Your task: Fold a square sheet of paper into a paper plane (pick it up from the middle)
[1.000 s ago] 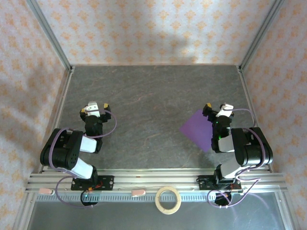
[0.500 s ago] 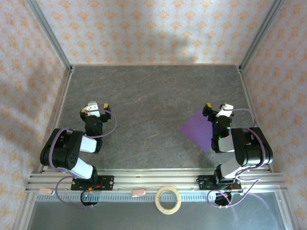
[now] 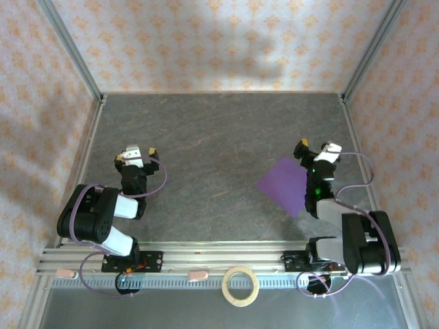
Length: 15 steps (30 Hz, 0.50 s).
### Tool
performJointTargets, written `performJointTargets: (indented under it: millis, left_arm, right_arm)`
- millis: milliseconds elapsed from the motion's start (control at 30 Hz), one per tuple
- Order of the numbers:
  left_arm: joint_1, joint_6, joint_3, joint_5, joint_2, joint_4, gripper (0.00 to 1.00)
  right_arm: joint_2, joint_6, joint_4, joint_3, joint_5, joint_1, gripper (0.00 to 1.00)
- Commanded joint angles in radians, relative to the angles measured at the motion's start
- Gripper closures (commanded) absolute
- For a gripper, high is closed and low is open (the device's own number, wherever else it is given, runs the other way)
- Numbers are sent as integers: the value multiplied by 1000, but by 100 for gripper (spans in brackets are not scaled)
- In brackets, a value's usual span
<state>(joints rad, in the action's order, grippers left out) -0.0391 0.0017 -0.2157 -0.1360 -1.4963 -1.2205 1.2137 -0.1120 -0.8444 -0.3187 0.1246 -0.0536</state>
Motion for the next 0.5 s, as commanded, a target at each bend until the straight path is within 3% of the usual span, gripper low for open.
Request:
performJointTargets:
  millis: [0,67,167,233,367,467]
  left_arm:
    - [1,-1,15,9,118,37,1]
    - [2,-41,-29,-17,210,207,1]
    - [2,-127,-110,-34,293,440,1]
    - [2,-194,-173,-40,324,596,1]
    - [2,-313,-305,79,360,843,1]
    - [2,-357,-344,154,382,918,1]
  right_arm:
    - [-93,-211,461,-112,82,0,0]
    - [-133,-195,610,-158,-57,5,0]
    - [-188,-268,645,-136,-239,10,0]
    - [-203,-360,677,-131,-288,11,0]
    - [-172,-446,746,-154,-433,11,7]
    - [-128,-498,760,-162,-517,10,12]
